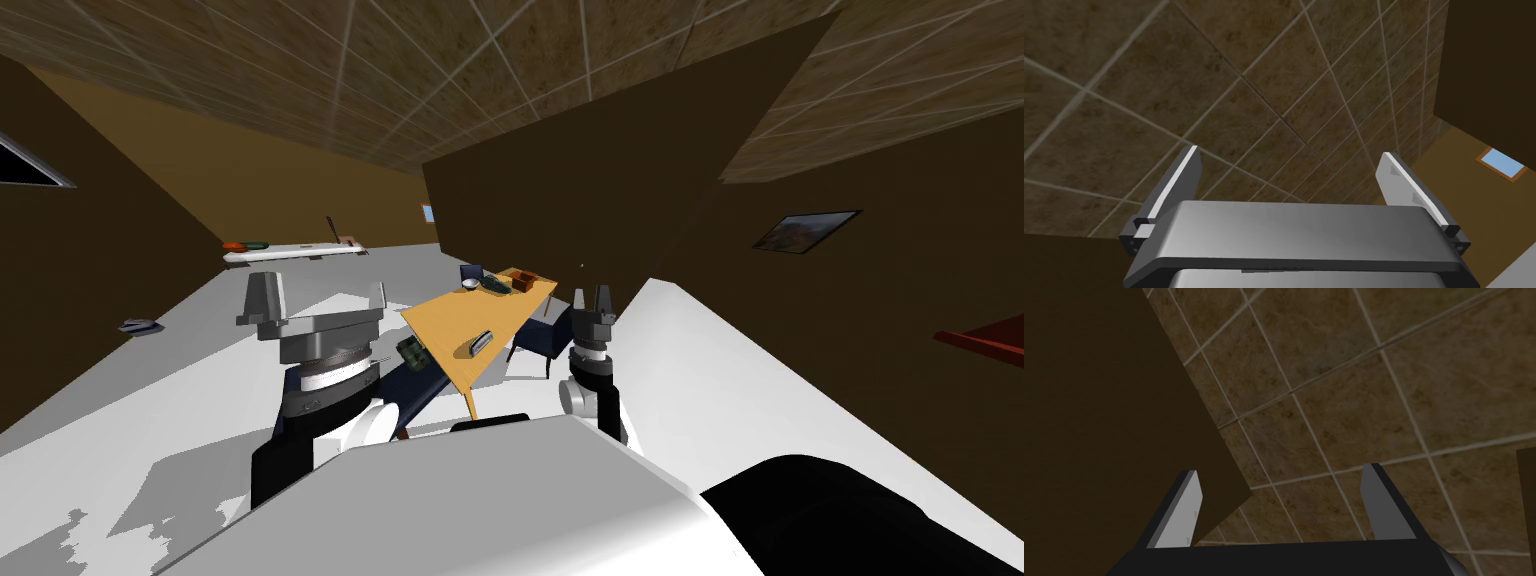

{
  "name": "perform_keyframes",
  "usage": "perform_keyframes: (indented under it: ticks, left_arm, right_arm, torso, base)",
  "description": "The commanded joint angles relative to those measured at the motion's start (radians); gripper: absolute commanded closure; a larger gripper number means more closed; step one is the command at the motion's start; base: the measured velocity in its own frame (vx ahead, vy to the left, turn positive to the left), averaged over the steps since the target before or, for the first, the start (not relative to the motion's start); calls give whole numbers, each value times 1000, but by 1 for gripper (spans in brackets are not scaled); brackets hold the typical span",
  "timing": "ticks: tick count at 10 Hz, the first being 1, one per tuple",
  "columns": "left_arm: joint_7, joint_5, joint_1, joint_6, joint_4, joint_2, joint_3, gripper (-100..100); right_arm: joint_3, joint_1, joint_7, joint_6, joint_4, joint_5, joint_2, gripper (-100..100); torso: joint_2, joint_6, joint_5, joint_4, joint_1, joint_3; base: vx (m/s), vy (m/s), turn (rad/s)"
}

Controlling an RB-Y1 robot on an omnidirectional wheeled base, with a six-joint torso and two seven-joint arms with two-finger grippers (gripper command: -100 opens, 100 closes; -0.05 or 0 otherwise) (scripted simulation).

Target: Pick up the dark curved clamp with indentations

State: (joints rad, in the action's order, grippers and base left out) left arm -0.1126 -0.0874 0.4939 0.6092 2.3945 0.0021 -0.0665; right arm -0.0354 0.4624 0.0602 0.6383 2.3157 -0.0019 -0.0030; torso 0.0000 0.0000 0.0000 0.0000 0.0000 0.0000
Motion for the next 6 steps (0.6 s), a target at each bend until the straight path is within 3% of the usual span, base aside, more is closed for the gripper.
perform_keyframes:
  ticks: [1,5,6]
  left_arm:
    - [-1,-4,2,-19,-5,30,4,-100]
    - [-5,-30,16,-130,-35,111,29,-100]
    - [-5,-30,16,-135,-35,111,29,-100]
  right_arm:
    - [0,0,0,0,0,0,0,0]
    - [0,0,0,0,0,0,0,0]
    - [0,0,0,0,0,0,0,0]
  torso:
    - [0,0,0,0,0,0]
    - [2,0,-1,0,-4,1]
    - [2,0,-1,0,-5,1]
  base:
    - [-3,-15,-10]
    - [-22,-57,-18]
    - [-23,-66,-4]
